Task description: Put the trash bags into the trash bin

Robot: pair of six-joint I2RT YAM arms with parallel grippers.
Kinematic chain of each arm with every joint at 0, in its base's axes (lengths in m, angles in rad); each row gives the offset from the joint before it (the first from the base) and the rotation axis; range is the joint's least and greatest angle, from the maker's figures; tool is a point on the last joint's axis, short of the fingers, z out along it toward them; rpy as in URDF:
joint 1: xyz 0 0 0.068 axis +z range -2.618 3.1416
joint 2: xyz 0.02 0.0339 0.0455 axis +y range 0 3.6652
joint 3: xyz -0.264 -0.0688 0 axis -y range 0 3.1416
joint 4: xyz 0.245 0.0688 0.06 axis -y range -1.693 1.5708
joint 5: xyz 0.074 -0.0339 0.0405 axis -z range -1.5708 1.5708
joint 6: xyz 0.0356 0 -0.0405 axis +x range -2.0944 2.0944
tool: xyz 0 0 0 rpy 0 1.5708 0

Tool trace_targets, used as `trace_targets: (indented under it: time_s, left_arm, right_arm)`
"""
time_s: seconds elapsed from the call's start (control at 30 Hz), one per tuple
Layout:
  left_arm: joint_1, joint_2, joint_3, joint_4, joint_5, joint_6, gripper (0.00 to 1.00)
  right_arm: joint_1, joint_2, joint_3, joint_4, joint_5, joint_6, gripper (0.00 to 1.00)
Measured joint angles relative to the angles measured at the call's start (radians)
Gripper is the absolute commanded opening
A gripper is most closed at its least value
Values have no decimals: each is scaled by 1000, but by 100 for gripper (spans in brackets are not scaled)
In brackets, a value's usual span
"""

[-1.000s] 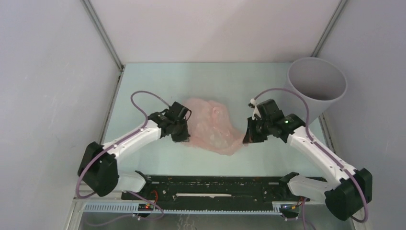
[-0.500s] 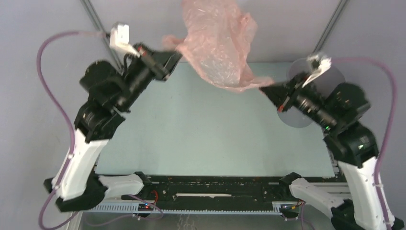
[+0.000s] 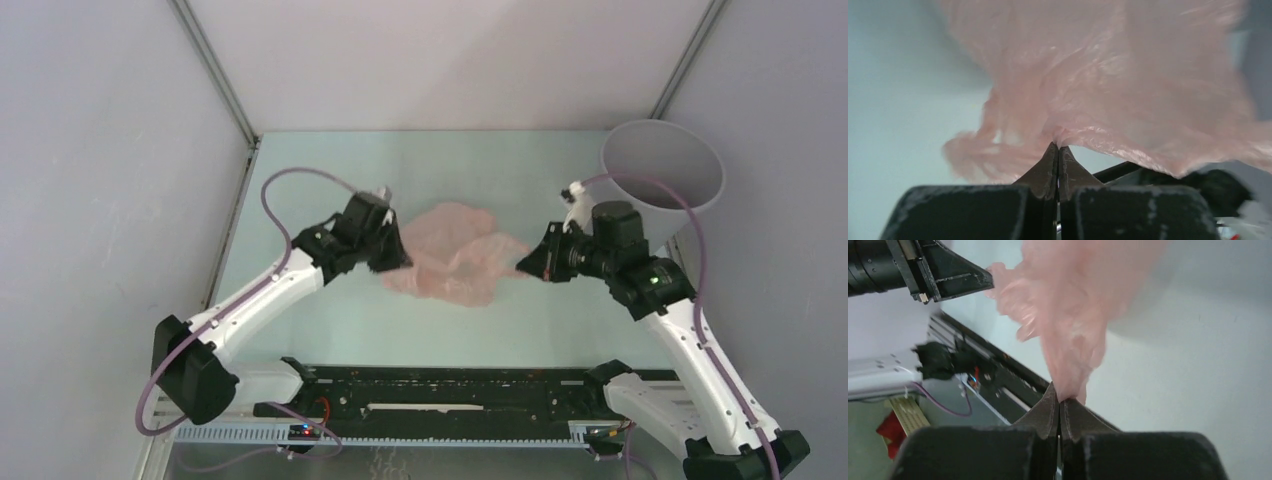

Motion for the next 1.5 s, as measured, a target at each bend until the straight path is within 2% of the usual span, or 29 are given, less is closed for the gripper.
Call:
trace_targets:
  time_s: [0.17,0.23,0.33,0.47,0.67,0.77,0.87,1.03,1.07,1.13,1.17,1.2,1.27,1.37,1.43,1.5]
  left_arm:
    - [1,105,320,47,64,34,0]
    - [1,129,381,79,106,34,7]
    - [-1,127,378,109,148,33,15]
    - [4,94,297,151,183,35,30]
    - [43,48,211,111,207,101,67]
    - [78,-6,178,88,198,142,81]
    - [121,-85,143,75,186,183,89]
    - [178,-245,-5,154,178,209,92]
    - [193,-277,-57,192,190,204,88]
    - [230,-309,-175,276,230,175,66]
    - [242,-310,-220,309,249,152,60]
    - [254,-305,-275,370,276,125,59]
    - [260,-261,-388,520,325,56,61]
    - [243,-177,-525,699,377,-42,77]
    - [202,-132,-549,755,391,-64,85]
    - [146,-129,-549,805,381,-52,88]
  right_arm:
    - [-84,45,112,64,-53,-6,0]
    - [-117,73,121,68,-73,-5,0]
    - [-144,84,121,51,-76,-5,0]
    - [-163,64,123,23,-74,-6,0]
    - [-181,60,196,-64,-43,-2,0]
    - [-183,63,238,-85,-42,5,0]
    - [-184,76,262,-89,-40,6,0]
    - [-195,130,318,-129,-32,6,0]
    - [-198,144,334,-135,-34,8,0]
    - [-205,168,365,-139,-38,17,0]
    - [-208,181,381,-140,-43,26,0]
    - [-210,189,391,-140,-47,35,0]
    - [-213,209,417,-148,-49,55,0]
    - [-224,237,453,-159,-48,85,0]
    - [-239,253,474,-170,-50,103,0]
    - [-262,272,494,-178,-63,118,0]
